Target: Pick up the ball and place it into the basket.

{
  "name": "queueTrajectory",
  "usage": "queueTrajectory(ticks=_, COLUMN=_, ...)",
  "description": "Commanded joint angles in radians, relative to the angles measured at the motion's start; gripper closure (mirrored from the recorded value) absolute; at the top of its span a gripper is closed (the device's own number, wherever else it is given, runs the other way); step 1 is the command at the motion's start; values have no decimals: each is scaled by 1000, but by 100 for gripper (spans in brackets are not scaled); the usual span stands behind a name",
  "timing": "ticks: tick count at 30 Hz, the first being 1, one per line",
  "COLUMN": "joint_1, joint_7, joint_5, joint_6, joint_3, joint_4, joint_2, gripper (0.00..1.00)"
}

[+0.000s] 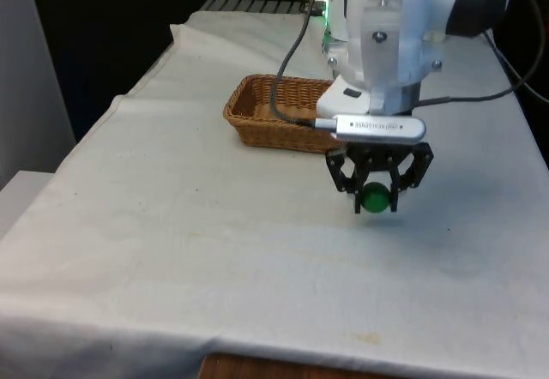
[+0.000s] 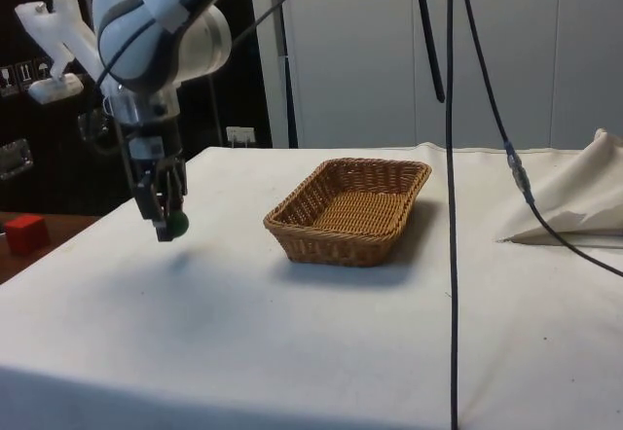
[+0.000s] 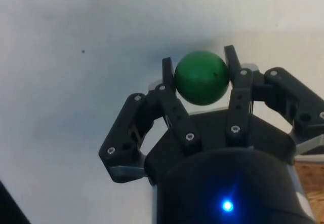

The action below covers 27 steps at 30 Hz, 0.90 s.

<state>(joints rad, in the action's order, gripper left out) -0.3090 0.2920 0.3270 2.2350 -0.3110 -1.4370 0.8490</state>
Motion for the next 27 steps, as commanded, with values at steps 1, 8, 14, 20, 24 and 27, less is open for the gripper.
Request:
queueTrajectory(ticks=1, joint_1=-10, joint_7=-4, joint_5=-5, joint_6=8, joint_3=-6, joint_4=-35, joint_2=-29, gripper=100)
queueTrajectory(ticks=8, joint_1=-20, joint_7=-8, joint_5=-16, joint_6=4, joint_3=-7, joint_4=-109, joint_2=-109, gripper=100)
queueTrajectory(ticks=14, joint_1=-27, joint_7=-13, joint_5=-29, joint_6=-1, joint_3=-8, joint_4=-186, joint_2=-191, gripper=100)
queueTrajectory(ticks=20, joint_1=-32, joint_7=-17, joint_5=-41, joint_6=-6, joint_3=-8, joint_4=-246, joint_2=-259, gripper=100)
queueTrajectory(ticks=24, joint_1=-33, joint_7=-21, joint_5=-49, joint_6=-13, joint_3=-7, joint_4=-273, joint_2=-292, gripper=100)
queueTrajectory(ticks=27, joint_1=-34, joint_7=-22, joint_5=-56, joint_6=-18, joint_3=-7, joint_4=-310, joint_2=-336, gripper=100)
